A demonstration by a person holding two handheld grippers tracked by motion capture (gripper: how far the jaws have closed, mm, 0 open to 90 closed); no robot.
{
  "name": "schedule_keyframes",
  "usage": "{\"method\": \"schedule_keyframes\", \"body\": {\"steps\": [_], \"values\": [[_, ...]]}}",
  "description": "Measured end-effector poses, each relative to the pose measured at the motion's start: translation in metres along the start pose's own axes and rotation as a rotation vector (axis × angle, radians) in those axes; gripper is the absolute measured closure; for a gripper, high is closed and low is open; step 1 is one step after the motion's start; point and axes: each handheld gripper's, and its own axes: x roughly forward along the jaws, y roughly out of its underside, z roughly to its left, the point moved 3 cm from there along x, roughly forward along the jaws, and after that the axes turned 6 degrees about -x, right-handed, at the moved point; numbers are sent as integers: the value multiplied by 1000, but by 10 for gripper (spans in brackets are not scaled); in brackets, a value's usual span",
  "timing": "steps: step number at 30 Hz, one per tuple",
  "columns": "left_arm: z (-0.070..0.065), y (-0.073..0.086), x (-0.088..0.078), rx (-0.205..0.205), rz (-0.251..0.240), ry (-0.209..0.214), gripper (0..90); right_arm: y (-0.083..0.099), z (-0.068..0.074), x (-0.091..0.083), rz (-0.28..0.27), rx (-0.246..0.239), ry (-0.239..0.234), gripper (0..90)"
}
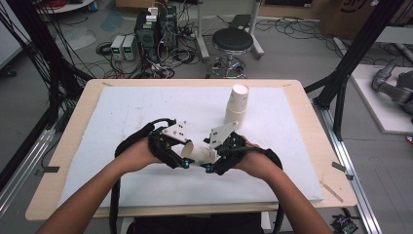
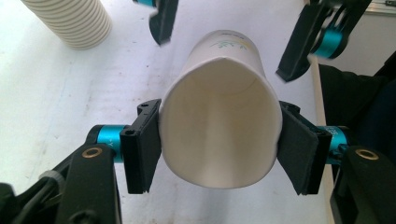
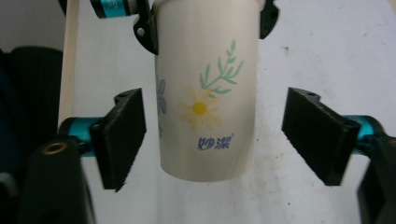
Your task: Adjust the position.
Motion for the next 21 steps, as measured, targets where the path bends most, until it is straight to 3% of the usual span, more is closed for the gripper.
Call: {"method": "schedule_keyframes", "body": {"steps": [10, 17, 21], "values": [[-3, -2, 3, 2, 2, 2, 350, -2, 5, 14, 82, -22, -32, 369], [-5, -3, 4, 1, -39, 0, 330, 0, 7, 19, 83, -11, -42, 371], [-5, -1, 6, -9, -80, 12, 305, 5, 7, 21, 52, 9, -47, 381]]}}
